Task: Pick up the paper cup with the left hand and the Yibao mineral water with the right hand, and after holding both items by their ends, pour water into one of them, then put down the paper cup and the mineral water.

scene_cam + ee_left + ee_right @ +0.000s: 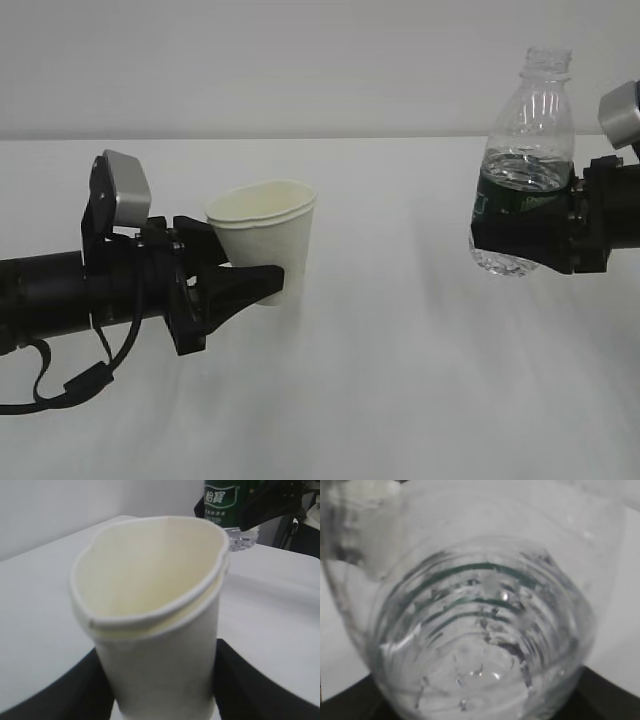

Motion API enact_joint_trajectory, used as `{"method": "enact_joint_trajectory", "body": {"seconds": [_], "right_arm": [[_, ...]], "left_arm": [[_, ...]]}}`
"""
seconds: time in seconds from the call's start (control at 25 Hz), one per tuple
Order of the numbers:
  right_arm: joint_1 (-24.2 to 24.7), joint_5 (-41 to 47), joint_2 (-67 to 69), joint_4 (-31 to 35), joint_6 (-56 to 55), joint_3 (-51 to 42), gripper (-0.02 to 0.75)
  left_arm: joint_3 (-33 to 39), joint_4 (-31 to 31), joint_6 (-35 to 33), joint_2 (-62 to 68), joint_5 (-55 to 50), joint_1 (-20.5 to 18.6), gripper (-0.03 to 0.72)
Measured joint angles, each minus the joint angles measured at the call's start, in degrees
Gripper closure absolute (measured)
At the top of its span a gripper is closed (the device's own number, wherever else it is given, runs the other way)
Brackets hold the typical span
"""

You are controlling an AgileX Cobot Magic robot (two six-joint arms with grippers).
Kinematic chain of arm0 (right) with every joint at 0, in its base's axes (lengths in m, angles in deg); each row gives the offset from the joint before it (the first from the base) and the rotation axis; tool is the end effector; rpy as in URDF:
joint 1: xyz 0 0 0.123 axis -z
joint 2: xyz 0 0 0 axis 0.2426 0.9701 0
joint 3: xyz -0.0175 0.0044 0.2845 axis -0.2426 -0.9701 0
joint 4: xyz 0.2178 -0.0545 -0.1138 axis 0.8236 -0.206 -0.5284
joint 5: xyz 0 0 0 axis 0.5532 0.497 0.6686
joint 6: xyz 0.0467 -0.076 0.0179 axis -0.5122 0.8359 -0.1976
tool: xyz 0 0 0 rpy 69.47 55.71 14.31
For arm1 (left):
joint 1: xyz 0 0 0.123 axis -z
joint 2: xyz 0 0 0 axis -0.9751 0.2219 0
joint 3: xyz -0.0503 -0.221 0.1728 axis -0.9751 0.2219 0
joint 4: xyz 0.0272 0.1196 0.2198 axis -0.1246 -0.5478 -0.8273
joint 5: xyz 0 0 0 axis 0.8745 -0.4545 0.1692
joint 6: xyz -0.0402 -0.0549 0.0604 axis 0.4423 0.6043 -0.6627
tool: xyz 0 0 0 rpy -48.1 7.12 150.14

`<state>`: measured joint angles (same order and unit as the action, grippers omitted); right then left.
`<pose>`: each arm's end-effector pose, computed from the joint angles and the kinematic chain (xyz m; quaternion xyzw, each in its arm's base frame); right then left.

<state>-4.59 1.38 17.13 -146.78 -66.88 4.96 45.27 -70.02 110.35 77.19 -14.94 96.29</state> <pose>0.2997 0.0291 0.2045 -0.3902 0.7425 0.2930 0.4589 0.2611 -0.1600 0.1464 0.3854 0.6559 -0.3792 0.5268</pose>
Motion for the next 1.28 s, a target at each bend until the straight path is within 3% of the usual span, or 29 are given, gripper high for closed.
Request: {"method": "enact_joint_trajectory", "body": {"seconds": [0.56, 1.28], "right_arm": [[0.0, 0.1, -3.2, -2.4, -0.9, 0.0, 0.248], [0.0, 1.6, -3.7, -4.2, -1.1, 0.0, 0.248]], "left_arm": [[-3.8, -2.4, 2.9, 0.0, -1.5, 8.8, 0.267], [-5.1, -3.2, 4.0, 0.1, -4.3, 9.4, 0.274]]}}
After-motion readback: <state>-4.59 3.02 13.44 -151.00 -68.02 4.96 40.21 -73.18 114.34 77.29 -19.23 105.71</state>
